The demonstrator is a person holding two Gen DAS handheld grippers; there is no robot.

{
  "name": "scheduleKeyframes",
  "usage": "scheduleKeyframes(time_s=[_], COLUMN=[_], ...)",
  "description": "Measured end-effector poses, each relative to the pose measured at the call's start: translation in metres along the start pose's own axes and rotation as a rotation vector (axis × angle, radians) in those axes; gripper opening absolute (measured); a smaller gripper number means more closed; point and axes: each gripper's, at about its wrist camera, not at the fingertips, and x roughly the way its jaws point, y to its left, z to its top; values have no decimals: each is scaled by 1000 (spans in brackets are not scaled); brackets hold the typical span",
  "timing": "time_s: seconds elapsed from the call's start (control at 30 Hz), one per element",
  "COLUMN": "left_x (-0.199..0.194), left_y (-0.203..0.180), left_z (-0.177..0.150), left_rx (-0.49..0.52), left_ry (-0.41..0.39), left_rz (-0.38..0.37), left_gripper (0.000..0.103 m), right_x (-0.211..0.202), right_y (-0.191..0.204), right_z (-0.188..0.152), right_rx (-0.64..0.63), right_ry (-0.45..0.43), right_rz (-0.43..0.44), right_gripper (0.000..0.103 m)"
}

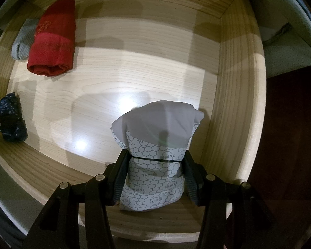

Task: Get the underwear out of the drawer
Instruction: 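Grasp the navy floral underwear with the left gripper and lift it, then carry the navy floral underwear into the white box and open the left gripper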

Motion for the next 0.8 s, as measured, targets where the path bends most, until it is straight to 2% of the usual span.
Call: scheduleKeyframes(time_s=[0.27, 0.37, 0.47, 0.8], left_x=[-18, -23, -38, -90], left_y=[-9, -26, -26, 2], left_z=[-14, -12, -19, -23], left_rx=[34, 41, 40, 52], left_ry=[-86, -127, -156, -295], left_rz=[53, 43, 32, -6], left_gripper=[32, 32, 32, 32], right_x=[2, 3, 2, 7], right_y=[-1, -1, 0, 3], right_z=[1, 1, 1, 3], right_rx=[5, 5, 6, 5], right_ry=[1, 1, 0, -4], right_rz=[0, 0, 1, -1], right_gripper=[48, 48, 48, 48])
